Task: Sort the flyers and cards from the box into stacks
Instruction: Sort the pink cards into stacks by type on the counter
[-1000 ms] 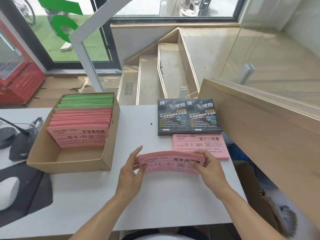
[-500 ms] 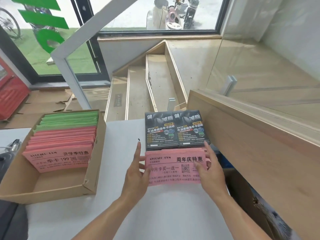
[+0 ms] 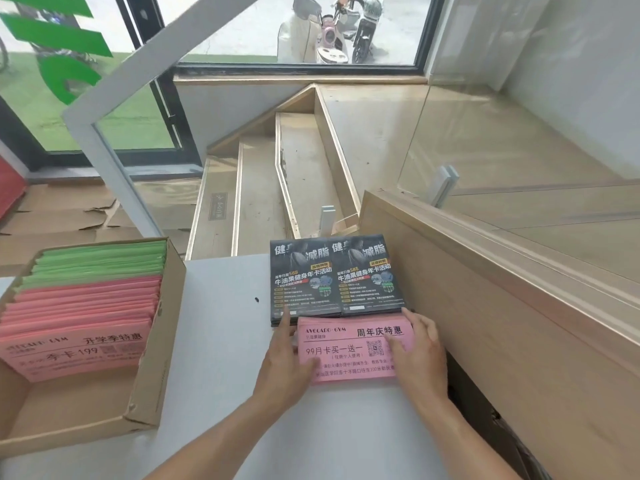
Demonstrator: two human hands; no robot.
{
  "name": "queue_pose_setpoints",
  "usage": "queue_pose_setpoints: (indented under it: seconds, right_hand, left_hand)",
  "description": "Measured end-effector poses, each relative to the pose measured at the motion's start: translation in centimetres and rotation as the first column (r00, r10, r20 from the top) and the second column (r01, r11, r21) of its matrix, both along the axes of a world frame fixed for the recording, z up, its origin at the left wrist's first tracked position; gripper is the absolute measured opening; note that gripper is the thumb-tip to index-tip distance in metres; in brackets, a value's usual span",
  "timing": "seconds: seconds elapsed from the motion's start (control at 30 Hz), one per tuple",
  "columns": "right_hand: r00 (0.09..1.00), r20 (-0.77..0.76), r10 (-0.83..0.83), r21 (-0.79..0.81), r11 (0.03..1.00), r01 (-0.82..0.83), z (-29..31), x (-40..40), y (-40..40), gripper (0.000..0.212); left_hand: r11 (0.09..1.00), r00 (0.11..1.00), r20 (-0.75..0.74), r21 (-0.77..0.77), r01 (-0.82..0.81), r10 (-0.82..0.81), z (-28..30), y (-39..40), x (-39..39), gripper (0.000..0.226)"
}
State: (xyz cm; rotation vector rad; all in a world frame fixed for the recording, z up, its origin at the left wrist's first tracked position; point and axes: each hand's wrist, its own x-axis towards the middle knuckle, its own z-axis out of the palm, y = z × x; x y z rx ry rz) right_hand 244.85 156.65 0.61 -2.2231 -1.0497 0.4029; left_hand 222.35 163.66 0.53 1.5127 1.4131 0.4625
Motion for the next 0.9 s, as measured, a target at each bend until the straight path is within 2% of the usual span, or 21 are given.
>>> queue_pose_setpoints:
  seconds: [0.07,0.13,0.2,0.23,0.27,0.37,0.47,0.57,0.67,0.9]
  right_hand:
    - [0.997,0.042,0.07,-0.114,0.991,-0.065,0.2,0.2,0.0,0.07]
    - [0.975,-0.017,0.219,-0.237,0.947,-0.217,0.7,0.1,-0.2,0.091]
    - [0.916,-0.082,0.393,-0.367,0.843,-0.394,0.9,0.0,-0.3,0.113]
    - [0.889,-0.078,0.451,-0.42,0.794,-0.44,0.8,0.0,-0.4,0.115]
    - [0.878,-0.049,0.476,-0.446,0.776,-0.446,0.5,0.0,-0.4,0.11]
    - [0.904,0.05,0.424,-0.381,0.845,-0.375,0.4,-0.1,0.1,0.075]
    - [0.91,0.055,0.412,-0.374,0.853,-0.364,0.4,0.1,0.3,0.057]
    - [0.904,0.059,0.424,-0.392,0.842,-0.37,0.3,0.3,0.4,0.053]
    - [0.895,0.071,0.439,-0.395,0.837,-0.379,0.2,0.3,0.6,0.057]
    - [0.866,0.175,0.469,-0.407,0.835,-0.37,0.1,0.0,0.6,0.057]
  left_hand:
    - [0.999,0.999,0.031,-0.031,0.043,-0.042,-0.6,-0.5,0.1,0.114]
    - [0.995,0.995,0.063,-0.071,0.075,-0.071,-0.9,-1.1,0.6,0.108]
    - [0.991,0.992,0.092,-0.1,0.091,-0.082,-0.9,-1.5,1.3,0.108]
    - [0.989,0.991,0.102,-0.116,0.094,-0.082,-1.0,-1.6,1.6,0.111]
    - [0.987,0.991,0.103,-0.128,0.1,-0.088,-0.8,-1.8,1.7,0.111]
    - [0.983,0.989,0.039,-0.11,0.147,-0.144,-0.3,-2.3,2.1,0.095]
    - [0.977,0.977,-0.07,-0.088,0.196,-0.202,0.0,-2.9,2.4,0.092]
    - [0.968,0.943,-0.219,-0.025,0.251,-0.25,0.5,-3.2,2.2,0.092]
    - [0.95,0.87,-0.418,0.047,0.309,-0.262,0.8,-2.8,2.1,0.09]
    - [0.937,0.8,-0.548,0.078,0.339,-0.244,1.0,-2.8,2.4,0.087]
